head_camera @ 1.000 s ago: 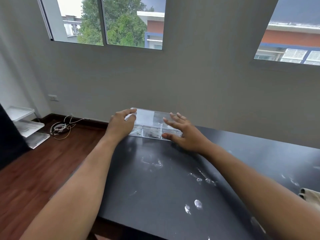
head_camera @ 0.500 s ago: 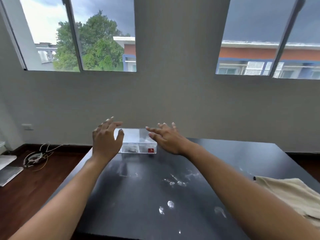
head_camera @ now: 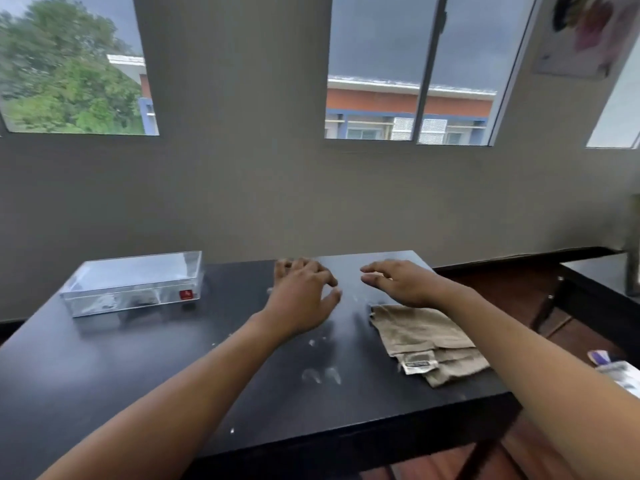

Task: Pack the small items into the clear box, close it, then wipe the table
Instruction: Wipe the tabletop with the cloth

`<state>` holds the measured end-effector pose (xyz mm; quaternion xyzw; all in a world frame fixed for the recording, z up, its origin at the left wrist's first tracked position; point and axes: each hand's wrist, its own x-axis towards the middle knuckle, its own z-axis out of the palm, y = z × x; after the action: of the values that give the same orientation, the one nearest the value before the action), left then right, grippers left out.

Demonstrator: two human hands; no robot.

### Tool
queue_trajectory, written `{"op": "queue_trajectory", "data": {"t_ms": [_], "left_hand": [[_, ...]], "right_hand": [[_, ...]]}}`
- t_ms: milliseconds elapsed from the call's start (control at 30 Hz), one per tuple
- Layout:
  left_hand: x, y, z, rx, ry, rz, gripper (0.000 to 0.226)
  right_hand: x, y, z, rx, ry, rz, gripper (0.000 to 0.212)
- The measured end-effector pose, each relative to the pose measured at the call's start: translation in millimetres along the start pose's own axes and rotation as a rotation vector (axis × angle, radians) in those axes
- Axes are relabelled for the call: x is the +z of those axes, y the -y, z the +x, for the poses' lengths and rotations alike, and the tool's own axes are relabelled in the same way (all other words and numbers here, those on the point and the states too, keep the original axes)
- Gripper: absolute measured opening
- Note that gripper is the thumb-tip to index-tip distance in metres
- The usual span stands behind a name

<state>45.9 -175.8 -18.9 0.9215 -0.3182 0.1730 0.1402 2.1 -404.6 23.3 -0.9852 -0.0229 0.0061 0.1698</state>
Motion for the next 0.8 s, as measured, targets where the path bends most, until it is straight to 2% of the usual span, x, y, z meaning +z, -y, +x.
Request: {"op": "queue_trajectory", "data": {"t_ms": [100, 200, 267, 333, 400, 467, 567, 667, 800], "left_hand": [[14.5, -48.3, 11.1, 0.041, 0.157, -0.056, 0.055], [27.3, -82.4, 15.9, 0.040, 0.318, 0.013, 0.065], [33.1, -94.4, 15.8, 0.013, 0.381, 0.033, 0.064], [32.3, -99.0, 14.3, 0.022, 0.365, -0.006, 0.049], [24.0, -98.7, 11.5, 0.046, 0.332, -0.075, 0.031], [10.9, -94.3, 5.5, 0.012, 0.315, -0.248, 0.021], [-13.9, -80.1, -4.6, -0.103, 0.220, -0.570, 0.018], [-38.4, -55.2, -11.3, -0.160, 0.145, -0.702, 0.013], [-69.0, -23.8, -23.7, -0.277, 0.169, -0.956, 0.015]], "right_hand": [[-7.2, -31.7, -22.5, 0.099, 0.095, -0.030, 0.051], [-6.5, -53.3, -38.9, 0.168, 0.134, -0.070, 0.055], [-2.5, -60.8, -44.0, 0.159, 0.125, -0.118, 0.047], [-0.7, -62.1, -45.9, 0.120, 0.086, -0.111, 0.022], [-5.6, -58.0, -47.2, 0.058, 0.069, -0.102, 0.009], [-15.0, -48.8, -49.9, 0.007, 0.097, -0.036, 0.010], [-30.7, -30.2, -52.6, -0.079, 0.113, 0.093, 0.007], [-41.6, -2.0, -51.9, -0.157, 0.110, 0.205, 0.011], [-44.8, 37.6, -48.7, -0.230, 0.146, 0.407, 0.017]]}}
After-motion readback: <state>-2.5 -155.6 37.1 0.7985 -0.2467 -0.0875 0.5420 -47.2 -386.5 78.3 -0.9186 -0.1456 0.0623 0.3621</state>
